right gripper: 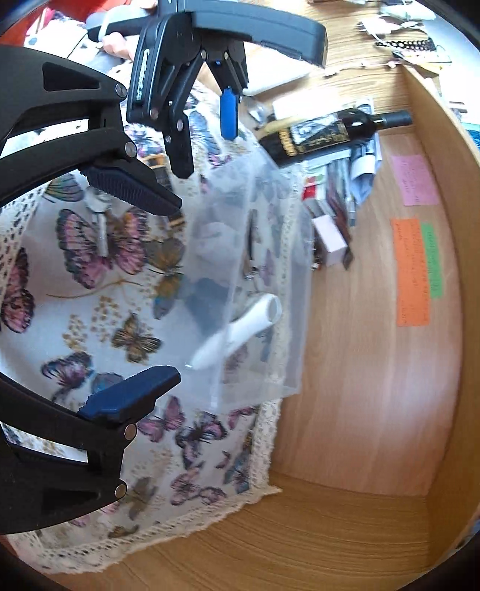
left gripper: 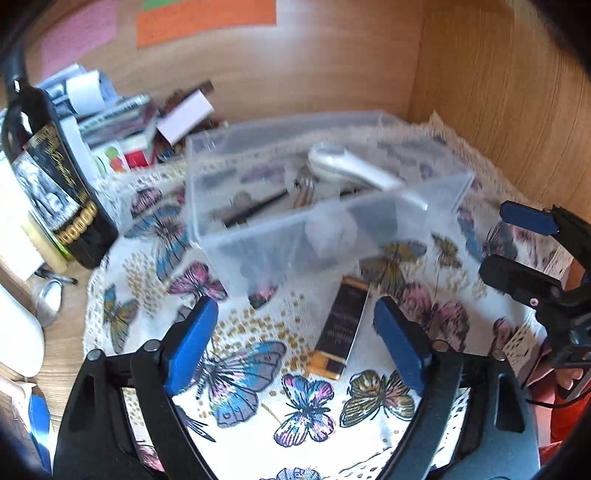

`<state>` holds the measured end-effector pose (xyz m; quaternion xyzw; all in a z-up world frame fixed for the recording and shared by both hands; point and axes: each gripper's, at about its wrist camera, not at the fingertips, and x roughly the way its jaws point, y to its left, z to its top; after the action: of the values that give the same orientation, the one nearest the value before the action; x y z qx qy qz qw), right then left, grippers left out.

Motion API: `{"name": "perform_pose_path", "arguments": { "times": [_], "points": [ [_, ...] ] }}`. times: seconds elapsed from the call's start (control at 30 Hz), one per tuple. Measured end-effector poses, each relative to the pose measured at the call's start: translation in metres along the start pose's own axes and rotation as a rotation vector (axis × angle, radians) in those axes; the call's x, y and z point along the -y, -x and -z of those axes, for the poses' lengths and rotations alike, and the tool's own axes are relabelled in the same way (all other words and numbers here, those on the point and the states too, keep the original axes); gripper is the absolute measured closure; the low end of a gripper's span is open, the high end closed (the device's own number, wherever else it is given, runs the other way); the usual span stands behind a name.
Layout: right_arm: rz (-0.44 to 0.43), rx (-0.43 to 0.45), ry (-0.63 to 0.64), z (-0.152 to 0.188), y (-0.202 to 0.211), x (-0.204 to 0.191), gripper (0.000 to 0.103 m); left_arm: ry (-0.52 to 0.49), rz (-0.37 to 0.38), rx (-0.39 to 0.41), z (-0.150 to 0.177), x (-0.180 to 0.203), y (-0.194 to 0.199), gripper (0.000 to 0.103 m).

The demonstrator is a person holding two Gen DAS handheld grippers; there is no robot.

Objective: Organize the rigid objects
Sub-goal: 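Grasp the black-and-gold tube with the left tool while the right tool grasps the silver keys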

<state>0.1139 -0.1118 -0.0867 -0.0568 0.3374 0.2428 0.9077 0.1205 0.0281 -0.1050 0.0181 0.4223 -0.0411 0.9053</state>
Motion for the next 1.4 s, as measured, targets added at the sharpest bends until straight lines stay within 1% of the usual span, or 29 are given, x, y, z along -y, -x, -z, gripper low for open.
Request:
{"name": "perform_pose_path", "arguments": {
  "times": [0.03,0.1,0.13,0.23,0.3,0.33,0.37,0.4,0.5,0.63,0.77,0.83,0.87,0.93,0.97,1.0,1.03,1.07,1.17,1.23,1.4],
  "points": [
    [-0.002,-0.013,-0.003,0.003,-0.003,0.0,0.021,-0.003,0.005,-0.015,0.001,0.001,-0.004,0.022],
    [0.003,-0.045,-0.007,0.01,-0.01,0.001,0.021,-0.005,0.024,-0.05,0.002,0.004,-0.013,0.031],
    [0.002,-0.058,-0.011,0.012,-0.013,0.001,0.021,-0.007,0.033,-0.061,0.002,0.005,-0.017,0.032],
    [-0.015,-0.086,-0.022,0.019,-0.017,0.002,0.021,-0.026,0.053,-0.094,0.002,0.012,-0.027,0.042],
    [-0.026,-0.096,-0.023,0.022,-0.017,0.002,0.021,-0.042,0.07,-0.109,0.002,0.016,-0.032,0.058],
    [-0.031,-0.099,-0.021,0.023,-0.017,0.001,0.021,-0.049,0.071,-0.109,0.002,0.017,-0.034,0.061],
    [-0.037,-0.102,-0.016,0.024,-0.016,-0.001,0.021,-0.055,0.065,-0.098,0.003,0.019,-0.033,0.069],
    [-0.043,-0.104,-0.012,0.025,-0.016,-0.003,0.021,-0.061,0.068,-0.093,0.003,0.019,-0.032,0.079],
    [-0.065,-0.115,0.006,0.027,-0.016,-0.01,0.021,-0.046,0.077,-0.083,0.008,0.017,-0.026,0.08],
    [-0.096,-0.146,0.042,0.03,-0.025,-0.023,0.021,-0.009,0.066,-0.065,0.02,0.008,-0.014,0.08],
    [-0.122,-0.194,0.087,0.034,-0.04,-0.038,0.021,0.042,0.052,-0.036,0.032,-0.007,0.004,0.08],
    [-0.116,-0.211,0.105,0.035,-0.047,-0.043,0.02,0.066,0.052,-0.024,0.037,-0.014,0.013,0.08],
    [-0.099,-0.206,0.122,0.035,-0.05,-0.046,0.02,0.074,0.051,-0.018,0.04,-0.016,0.016,0.08],
    [-0.096,-0.204,0.129,0.034,-0.051,-0.048,0.019,0.086,0.045,-0.003,0.043,-0.019,0.022,0.08],
    [-0.095,-0.203,0.122,0.034,-0.052,-0.047,0.021,0.092,0.046,0.004,0.044,-0.021,0.024,0.08],
    [-0.091,-0.2,0.121,0.033,-0.052,-0.047,0.029,0.098,0.048,0.01,0.045,-0.022,0.027,0.08],
    [-0.088,-0.196,0.122,0.033,-0.05,-0.046,0.034,0.102,0.05,0.016,0.045,-0.022,0.029,0.08],
    [-0.089,-0.194,0.121,0.032,-0.048,-0.046,0.044,0.103,0.05,0.023,0.044,-0.022,0.03,0.08],
    [-0.098,-0.192,0.092,0.033,-0.043,-0.041,0.044,0.108,0.051,0.046,0.043,-0.023,0.035,0.08],
    [-0.086,-0.184,0.085,0.033,-0.04,-0.039,0.044,0.115,0.058,0.062,0.041,-0.023,0.039,0.08],
    [-0.064,-0.136,0.057,0.028,-0.023,-0.033,0.044,0.121,0.062,0.103,0.036,-0.024,0.05,0.08]
  ]
}}
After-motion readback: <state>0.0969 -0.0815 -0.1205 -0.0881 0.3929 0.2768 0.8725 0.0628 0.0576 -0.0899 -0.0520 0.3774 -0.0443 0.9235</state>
